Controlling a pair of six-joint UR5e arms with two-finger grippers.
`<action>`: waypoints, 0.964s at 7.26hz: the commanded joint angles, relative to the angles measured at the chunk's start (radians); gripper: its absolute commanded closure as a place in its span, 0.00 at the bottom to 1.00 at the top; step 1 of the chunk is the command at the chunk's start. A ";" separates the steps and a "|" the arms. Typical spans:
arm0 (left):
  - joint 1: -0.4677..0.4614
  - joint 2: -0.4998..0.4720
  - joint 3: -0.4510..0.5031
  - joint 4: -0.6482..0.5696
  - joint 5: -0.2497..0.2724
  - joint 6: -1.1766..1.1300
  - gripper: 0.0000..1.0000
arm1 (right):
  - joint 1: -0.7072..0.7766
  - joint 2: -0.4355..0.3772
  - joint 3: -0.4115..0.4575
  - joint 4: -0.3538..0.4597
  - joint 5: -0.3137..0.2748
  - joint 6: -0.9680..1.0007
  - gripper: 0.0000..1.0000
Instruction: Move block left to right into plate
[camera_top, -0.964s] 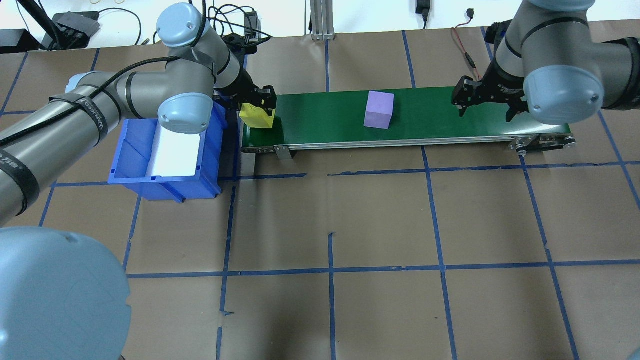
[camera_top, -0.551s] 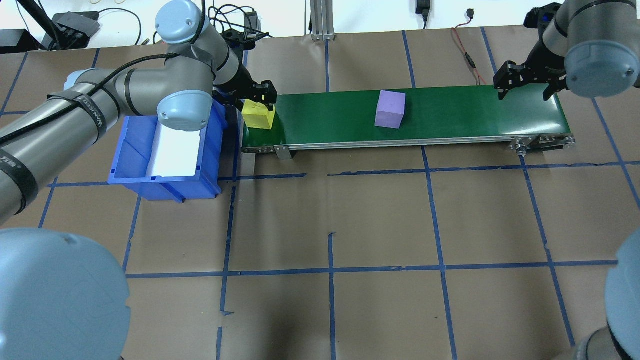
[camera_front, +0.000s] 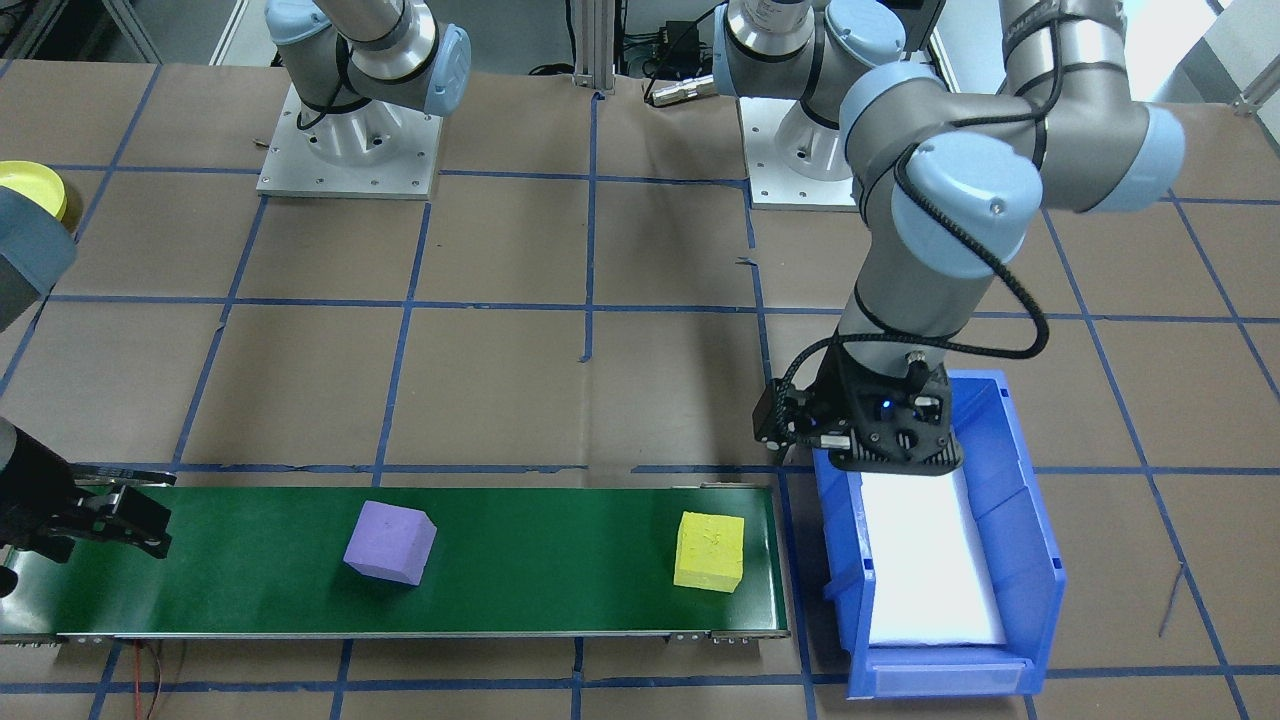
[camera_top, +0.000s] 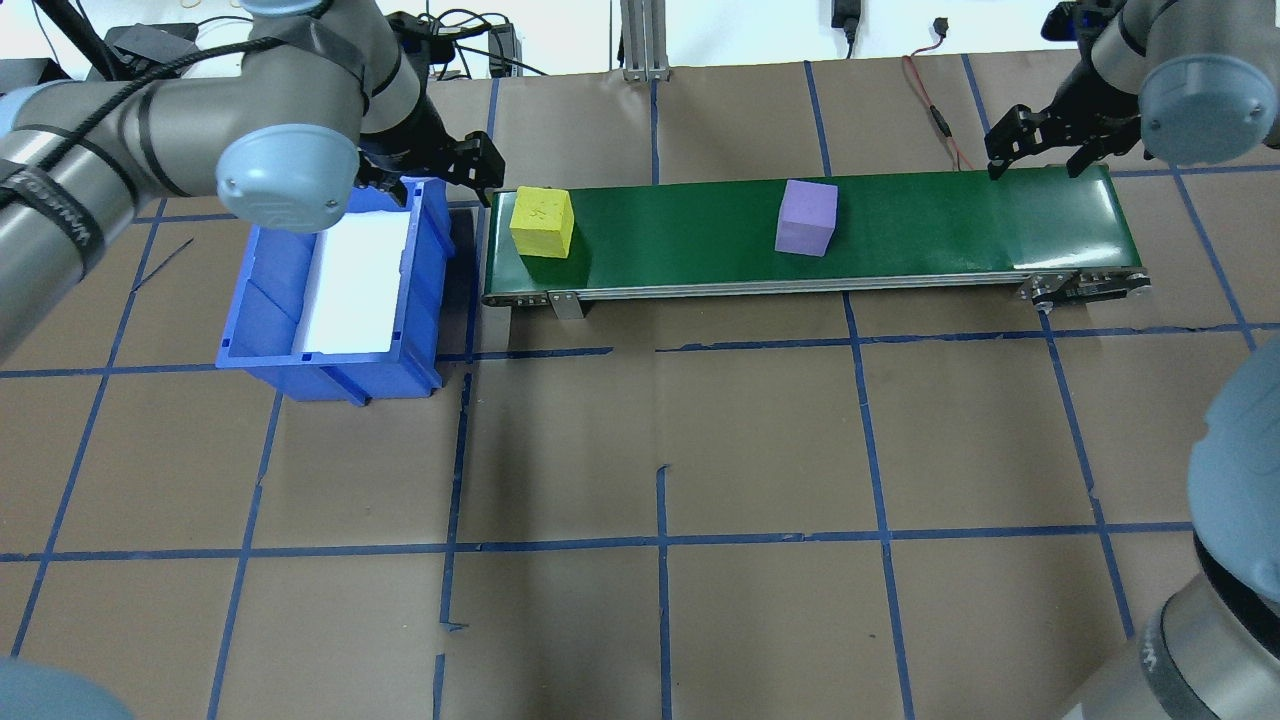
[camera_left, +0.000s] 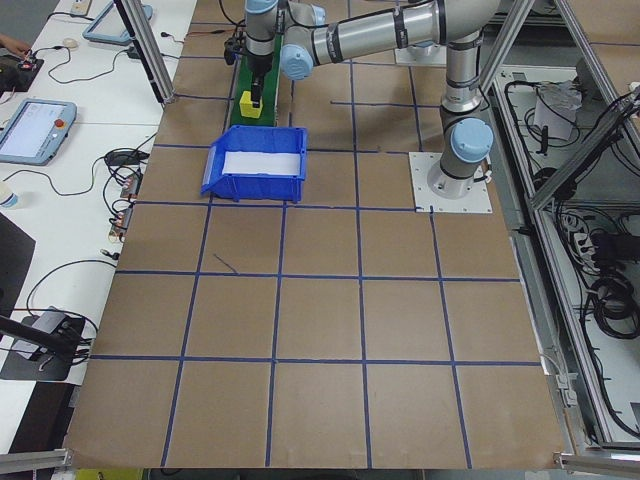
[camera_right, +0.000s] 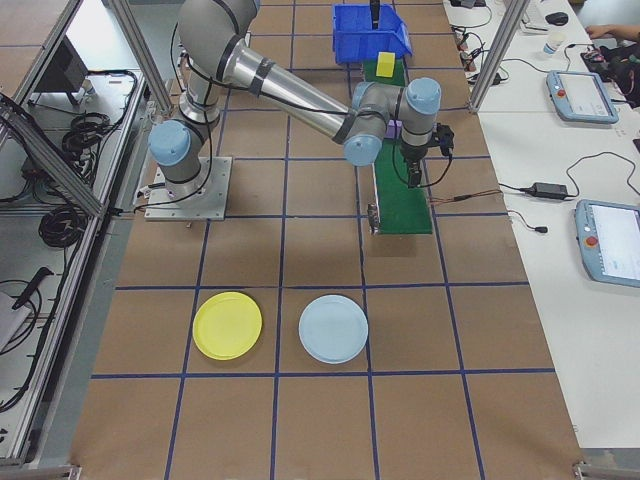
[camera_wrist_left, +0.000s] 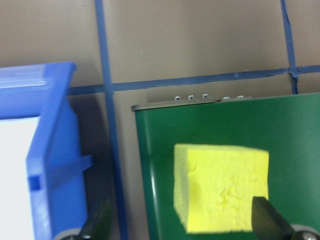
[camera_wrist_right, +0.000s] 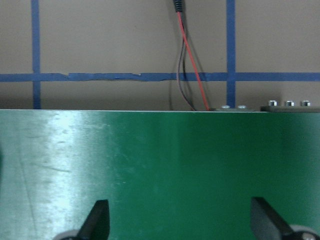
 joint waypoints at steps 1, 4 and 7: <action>0.075 0.140 -0.002 -0.257 0.023 0.001 0.00 | -0.013 0.001 0.013 0.024 0.121 0.079 0.01; 0.069 0.220 -0.002 -0.368 0.002 0.000 0.00 | -0.037 -0.023 0.052 0.019 0.164 0.206 0.00; 0.071 0.245 -0.009 -0.365 -0.014 0.000 0.00 | -0.037 -0.031 0.063 0.018 0.162 0.197 0.00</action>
